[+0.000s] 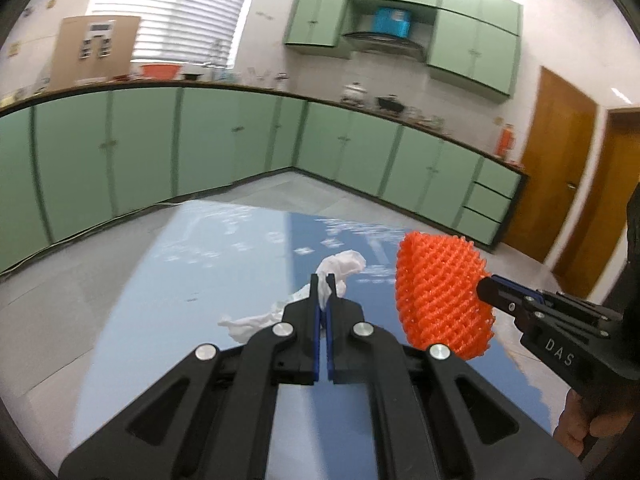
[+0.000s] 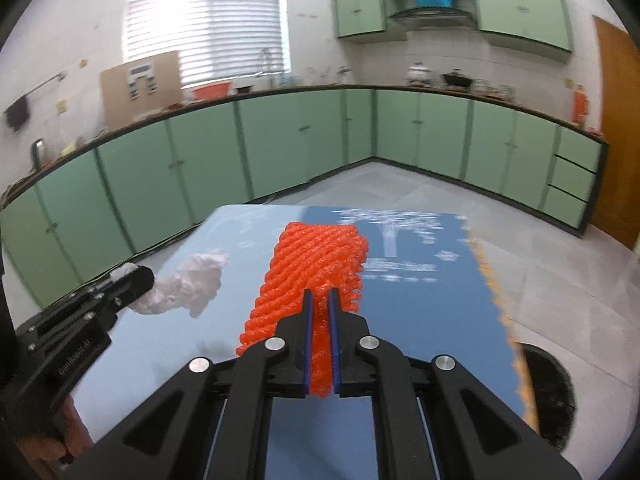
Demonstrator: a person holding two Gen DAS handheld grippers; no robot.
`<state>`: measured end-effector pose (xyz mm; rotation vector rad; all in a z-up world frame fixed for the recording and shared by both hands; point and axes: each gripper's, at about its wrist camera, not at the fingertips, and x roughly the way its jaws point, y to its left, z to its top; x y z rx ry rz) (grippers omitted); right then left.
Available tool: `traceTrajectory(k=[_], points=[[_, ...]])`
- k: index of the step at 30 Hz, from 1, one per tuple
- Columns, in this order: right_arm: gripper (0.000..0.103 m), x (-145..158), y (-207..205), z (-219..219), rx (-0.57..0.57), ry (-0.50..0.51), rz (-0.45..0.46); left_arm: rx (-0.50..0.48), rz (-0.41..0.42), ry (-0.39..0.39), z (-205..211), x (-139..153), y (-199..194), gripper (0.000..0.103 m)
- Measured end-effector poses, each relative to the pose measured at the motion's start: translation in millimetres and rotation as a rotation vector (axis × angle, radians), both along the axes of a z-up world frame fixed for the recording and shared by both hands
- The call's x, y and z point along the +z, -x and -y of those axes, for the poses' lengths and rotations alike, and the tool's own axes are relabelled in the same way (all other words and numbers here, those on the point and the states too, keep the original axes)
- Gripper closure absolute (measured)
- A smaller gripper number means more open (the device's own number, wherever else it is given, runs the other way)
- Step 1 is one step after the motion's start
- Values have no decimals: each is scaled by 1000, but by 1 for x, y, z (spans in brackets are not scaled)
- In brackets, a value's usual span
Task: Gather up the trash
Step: 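Carry the tissue and foam net over the black bin with both tools, then open both tools to drop the tissue and foam net into the bin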
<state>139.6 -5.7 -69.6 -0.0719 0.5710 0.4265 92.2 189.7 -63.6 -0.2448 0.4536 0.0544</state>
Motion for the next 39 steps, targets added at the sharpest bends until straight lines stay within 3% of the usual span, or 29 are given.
traceTrajectory(k=[12,21,30,39], points=[[96,4,-12,178,-343,10,20,-335,51,36,160,14,-64,102],[96,-18,-21,294,-506,16,-9,-540,-22,50,300,-15,-107,102],[96,-76,-50,361,-535,36,-103,-541,-223,84,386,-91,-154,102],[96,-142,-89,393,-487,-18,-205,-440,-325,43,410,-140,-177,102]])
